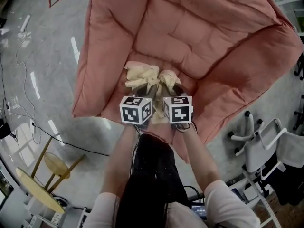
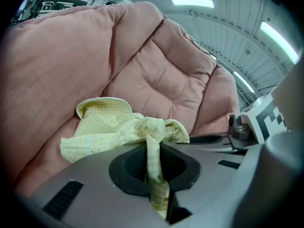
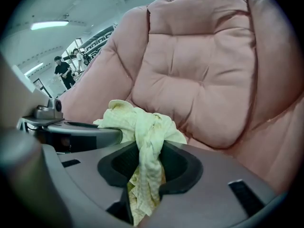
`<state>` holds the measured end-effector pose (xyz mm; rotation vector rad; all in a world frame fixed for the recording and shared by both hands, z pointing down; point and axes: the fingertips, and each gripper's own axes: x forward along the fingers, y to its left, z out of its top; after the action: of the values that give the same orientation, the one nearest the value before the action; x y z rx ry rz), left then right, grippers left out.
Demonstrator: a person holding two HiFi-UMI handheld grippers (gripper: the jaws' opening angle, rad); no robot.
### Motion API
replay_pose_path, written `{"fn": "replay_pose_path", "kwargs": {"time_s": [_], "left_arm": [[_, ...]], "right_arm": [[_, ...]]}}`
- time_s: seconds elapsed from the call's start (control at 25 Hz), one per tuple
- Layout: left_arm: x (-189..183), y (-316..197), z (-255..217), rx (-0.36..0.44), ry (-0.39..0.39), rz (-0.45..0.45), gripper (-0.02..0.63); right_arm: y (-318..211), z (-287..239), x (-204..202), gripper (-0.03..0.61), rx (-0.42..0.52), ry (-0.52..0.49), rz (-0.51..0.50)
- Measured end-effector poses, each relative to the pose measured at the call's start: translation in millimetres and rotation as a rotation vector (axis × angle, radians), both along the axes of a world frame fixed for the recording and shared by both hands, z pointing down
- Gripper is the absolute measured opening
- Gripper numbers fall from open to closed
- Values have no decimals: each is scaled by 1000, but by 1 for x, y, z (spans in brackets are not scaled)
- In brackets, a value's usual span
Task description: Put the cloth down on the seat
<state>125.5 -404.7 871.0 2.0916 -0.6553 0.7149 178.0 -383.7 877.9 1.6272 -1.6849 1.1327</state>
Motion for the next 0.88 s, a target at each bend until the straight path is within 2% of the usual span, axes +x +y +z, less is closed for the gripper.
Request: {"fn": "replay_pose_path", "kwargs": {"time_s": [0.12, 0.24, 0.36, 0.48, 0.64, 0.88], "left_arm": [[-1, 0, -1, 6, -15, -7, 51], [-3, -1, -2, 3, -28, -12, 51], [-4, -4, -9, 8, -47, -37, 53], [-1, 0, -17, -10, -36, -35, 125], [-2, 2, -35, -4, -6, -47, 201], [-13, 8, -73, 30, -12, -46, 204]], "right_arm": [[0, 0, -2, 160, -5, -35, -1], [-3, -2, -5, 233, 9, -72, 4], [-1, -10, -2, 269, 25, -79, 14], [2, -18, 3, 297, 28, -82, 26], [6, -35, 15, 308, 57, -64, 51], [12, -82, 21, 308, 111, -36, 53]]}}
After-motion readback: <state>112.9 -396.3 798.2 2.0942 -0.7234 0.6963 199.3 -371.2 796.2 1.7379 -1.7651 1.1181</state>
